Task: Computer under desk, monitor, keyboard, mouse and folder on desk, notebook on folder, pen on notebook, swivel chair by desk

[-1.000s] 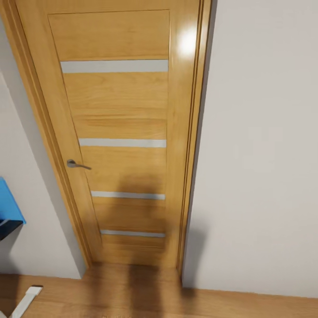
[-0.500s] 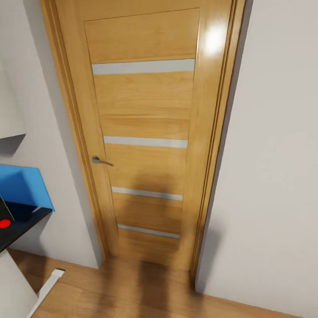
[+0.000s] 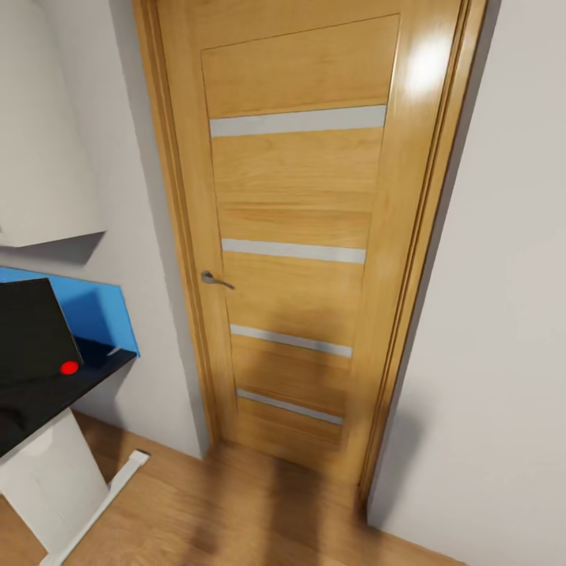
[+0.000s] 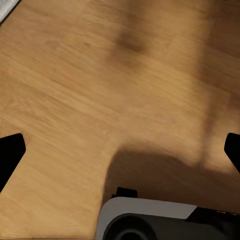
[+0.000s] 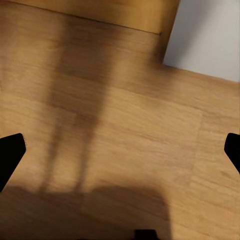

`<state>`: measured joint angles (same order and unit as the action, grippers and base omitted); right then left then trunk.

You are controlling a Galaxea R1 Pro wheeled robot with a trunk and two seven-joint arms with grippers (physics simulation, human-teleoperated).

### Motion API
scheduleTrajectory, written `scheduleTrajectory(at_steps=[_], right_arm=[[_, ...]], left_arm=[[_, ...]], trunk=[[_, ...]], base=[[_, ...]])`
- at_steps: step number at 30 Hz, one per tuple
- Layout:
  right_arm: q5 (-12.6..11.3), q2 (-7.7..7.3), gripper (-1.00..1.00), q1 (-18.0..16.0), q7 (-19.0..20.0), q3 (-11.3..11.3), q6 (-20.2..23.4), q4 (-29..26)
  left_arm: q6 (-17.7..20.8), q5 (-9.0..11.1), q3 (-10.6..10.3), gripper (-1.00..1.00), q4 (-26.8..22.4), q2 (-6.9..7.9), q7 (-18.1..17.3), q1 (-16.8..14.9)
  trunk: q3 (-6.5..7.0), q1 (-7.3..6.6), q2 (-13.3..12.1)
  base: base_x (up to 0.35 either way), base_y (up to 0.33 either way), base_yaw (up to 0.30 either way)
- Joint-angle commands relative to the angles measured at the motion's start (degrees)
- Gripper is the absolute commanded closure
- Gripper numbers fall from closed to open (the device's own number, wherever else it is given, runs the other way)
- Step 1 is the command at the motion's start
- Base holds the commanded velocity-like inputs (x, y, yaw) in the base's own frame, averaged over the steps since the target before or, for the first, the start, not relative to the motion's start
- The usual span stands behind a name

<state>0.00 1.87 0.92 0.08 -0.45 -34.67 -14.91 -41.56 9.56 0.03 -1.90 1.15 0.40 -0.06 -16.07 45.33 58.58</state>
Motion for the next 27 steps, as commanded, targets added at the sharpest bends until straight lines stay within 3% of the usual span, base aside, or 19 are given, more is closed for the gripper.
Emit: scheduleTrajectory(at_steps=[1, 27], right_arm=[[0.0, 0.0, -1.0, 0.0, 0.0, 0.0, -0.1, -0.1], [0.0, 0.07, -1.0, 0.0, 0.0, 0.0, -0.1, -0.1]], left_arm=[[-0.1, 0.1, 0.0, -1.0, 0.0, 0.0, 0.0, 0.0], [-0.1, 0.1, 0.0, -1.0, 0.0, 0.0, 0.0, 0.0]], trunk=[[-0.05, 0.01, 0.0], [-0.37, 0.01, 0.0]], base=[[-0.001, -0.001, 0.278], [0.0, 0.0, 0.278]])
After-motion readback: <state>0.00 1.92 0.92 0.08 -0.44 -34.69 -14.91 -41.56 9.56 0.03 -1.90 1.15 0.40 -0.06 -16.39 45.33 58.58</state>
